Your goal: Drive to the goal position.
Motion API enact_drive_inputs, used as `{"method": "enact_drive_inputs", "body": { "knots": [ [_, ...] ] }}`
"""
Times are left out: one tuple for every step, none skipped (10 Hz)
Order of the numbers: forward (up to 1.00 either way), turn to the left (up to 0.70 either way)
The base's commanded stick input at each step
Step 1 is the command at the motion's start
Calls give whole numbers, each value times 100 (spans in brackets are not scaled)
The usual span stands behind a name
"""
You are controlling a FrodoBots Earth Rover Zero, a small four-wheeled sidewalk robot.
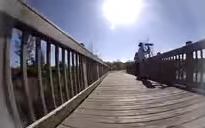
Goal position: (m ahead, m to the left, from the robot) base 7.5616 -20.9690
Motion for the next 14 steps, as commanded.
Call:
{"method": "enact_drive_inputs", "body": {
  "knots": [
    [70, -17],
    [70, -13],
    [70, -4],
    [70, -7],
    [70, -11],
    [70, -11],
    [70, -6],
    [70, -9],
    [70, -16],
    [70, -11],
    [70, -5],
    [70, -1],
    [70, 0],
    [70, 0]
  ]
}}
